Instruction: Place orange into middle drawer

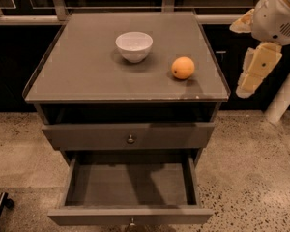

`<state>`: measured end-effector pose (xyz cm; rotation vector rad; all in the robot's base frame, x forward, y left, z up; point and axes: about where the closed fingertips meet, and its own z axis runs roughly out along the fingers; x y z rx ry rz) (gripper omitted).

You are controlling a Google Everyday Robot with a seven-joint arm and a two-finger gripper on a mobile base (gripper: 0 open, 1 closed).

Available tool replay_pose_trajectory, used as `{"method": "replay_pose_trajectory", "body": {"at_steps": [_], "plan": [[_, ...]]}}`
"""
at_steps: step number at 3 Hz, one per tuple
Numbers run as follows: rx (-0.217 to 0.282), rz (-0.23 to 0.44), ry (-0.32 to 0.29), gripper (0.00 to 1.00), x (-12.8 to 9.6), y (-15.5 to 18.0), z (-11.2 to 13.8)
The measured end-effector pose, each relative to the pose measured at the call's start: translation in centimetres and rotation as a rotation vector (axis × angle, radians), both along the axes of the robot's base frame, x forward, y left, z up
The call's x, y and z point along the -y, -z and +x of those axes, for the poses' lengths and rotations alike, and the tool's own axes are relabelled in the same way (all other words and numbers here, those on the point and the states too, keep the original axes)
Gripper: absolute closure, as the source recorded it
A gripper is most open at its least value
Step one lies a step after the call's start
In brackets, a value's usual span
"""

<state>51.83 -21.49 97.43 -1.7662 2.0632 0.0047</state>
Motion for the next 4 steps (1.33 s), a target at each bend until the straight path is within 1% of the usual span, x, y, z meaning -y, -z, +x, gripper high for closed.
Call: {"method": "replay_pose_trajectory", "body": {"at_steps": [1,2,3,4], "plan": [[0.01,0.072,-0.035,0.0,-0.5,0.9,4.0],[0.042,0.143,-0.059,0.0,-2.3,2.2,7.9],[0.065,0.18,-0.067,0.0,-3.6,3.4,10.5],[0.057,0.229,-0.049,0.0,-3.9,5.3,12.3]]}}
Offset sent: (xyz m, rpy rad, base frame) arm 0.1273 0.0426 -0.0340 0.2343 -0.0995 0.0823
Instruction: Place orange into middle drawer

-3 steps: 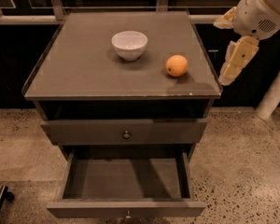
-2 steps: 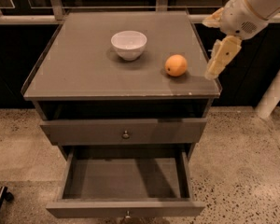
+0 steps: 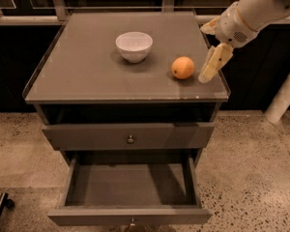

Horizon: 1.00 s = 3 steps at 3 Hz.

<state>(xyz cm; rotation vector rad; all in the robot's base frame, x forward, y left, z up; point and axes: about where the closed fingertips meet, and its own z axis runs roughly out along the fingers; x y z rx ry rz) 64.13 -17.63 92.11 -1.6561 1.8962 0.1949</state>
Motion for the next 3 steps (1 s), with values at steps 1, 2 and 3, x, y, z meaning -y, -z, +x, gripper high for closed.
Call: {"method": "replay_pose_trajectory", "body": {"at_steps": [1,2,3], "plan": [[-0.034,0.072,0.026,0.0,-0.3,2.4,1.3],[-0.065,0.131,0.033,0.0,-1.3,4.3,2.3],[-0.08,0.149,0.02,0.0,-2.9,5.0,3.4]]}}
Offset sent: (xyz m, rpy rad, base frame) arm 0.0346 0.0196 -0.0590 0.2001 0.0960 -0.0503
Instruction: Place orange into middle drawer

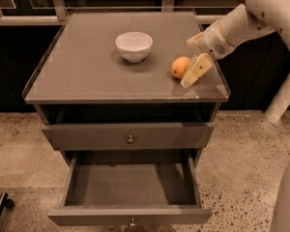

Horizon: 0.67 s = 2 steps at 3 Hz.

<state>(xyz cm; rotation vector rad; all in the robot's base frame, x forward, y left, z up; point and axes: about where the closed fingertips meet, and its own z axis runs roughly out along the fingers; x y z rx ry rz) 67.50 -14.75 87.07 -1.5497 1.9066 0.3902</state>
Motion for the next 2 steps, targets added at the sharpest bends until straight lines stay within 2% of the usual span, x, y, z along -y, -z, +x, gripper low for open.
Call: {"method": "replay_pose_trajectory", "body": {"at_steps": [1,2], "plan": [[-0.008,0.004,-0.009,0.0,-1.0,0.4,0.8],[-0.031,-0.042,-0.012,0.18,-0.9,2.2,1.2]]}}
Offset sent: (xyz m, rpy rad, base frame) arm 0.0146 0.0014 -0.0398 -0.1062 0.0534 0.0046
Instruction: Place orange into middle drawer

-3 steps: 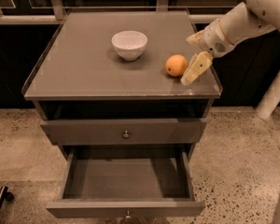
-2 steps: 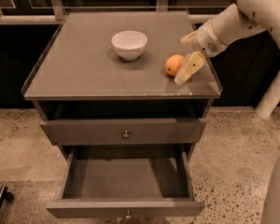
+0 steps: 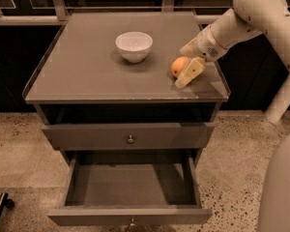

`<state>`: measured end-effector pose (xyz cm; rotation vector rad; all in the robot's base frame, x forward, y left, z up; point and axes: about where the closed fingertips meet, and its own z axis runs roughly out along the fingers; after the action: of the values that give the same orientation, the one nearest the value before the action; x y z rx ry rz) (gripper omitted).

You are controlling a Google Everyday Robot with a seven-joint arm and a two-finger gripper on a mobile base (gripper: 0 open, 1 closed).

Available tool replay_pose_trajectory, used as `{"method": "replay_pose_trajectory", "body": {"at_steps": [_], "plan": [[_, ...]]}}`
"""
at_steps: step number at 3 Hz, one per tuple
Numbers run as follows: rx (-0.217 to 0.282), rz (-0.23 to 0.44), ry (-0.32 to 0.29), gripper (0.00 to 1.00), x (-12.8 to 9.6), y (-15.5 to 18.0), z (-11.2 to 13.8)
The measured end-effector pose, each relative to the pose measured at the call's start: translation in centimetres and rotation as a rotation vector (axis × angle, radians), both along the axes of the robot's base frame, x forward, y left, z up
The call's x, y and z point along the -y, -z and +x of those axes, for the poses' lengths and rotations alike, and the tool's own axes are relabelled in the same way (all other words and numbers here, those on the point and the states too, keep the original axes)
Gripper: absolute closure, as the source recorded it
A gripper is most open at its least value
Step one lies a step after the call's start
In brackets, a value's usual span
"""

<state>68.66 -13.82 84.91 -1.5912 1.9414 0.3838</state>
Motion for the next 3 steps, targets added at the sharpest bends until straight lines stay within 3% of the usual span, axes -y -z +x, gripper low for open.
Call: {"method": "replay_pose_trajectory", "body": {"at_steps": [3], "plan": [[0.0,-0.002,0.0,0.87,0.01,0.05,0.02]]}}
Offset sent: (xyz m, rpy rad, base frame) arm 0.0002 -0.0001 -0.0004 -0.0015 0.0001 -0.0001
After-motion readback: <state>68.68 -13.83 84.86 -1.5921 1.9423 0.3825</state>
